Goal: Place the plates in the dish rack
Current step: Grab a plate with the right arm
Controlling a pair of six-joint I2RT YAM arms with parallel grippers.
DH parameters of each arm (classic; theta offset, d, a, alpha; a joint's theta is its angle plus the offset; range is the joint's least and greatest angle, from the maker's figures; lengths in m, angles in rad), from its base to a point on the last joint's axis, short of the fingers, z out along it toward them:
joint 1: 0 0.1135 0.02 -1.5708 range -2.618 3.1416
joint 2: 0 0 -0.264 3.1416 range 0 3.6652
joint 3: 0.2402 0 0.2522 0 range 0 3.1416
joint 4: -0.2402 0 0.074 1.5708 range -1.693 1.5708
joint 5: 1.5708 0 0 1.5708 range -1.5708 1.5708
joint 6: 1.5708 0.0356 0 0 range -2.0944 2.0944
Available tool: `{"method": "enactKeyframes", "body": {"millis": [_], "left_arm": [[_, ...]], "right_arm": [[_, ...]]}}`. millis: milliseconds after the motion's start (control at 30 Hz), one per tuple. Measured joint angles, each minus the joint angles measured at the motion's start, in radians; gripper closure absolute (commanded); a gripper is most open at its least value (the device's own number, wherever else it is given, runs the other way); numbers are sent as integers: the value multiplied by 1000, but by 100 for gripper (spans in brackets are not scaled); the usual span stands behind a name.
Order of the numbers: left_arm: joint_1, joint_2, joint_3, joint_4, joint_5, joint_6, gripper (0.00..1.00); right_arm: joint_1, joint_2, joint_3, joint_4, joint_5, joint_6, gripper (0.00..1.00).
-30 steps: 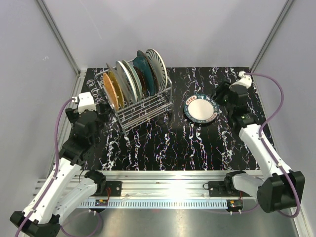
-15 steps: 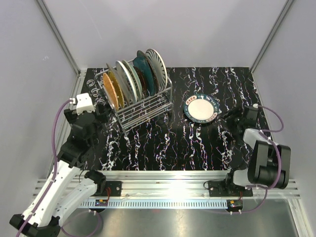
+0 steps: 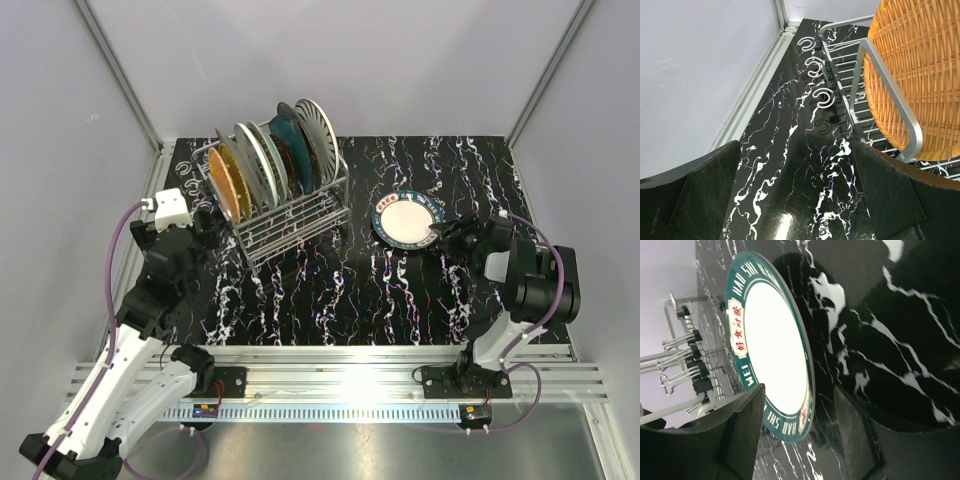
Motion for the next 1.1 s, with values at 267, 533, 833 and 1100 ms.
{"method": "enactKeyframes", "body": {"millis": [267,533,833,1100], "left_arm": [[1,0,0,0,0,0,1],[4,0,0,0,0,0,1],[5,-5,0,0,0,0,1],[7,-5,0,0,-1,0,1]], "right_arm": [[3,107,50,113,-62,25,36],[42,121,92,44,-28,-11,62],[49,134,114,-23,0,-35,86],[54,-24,122,-157,34,-92,100]]}}
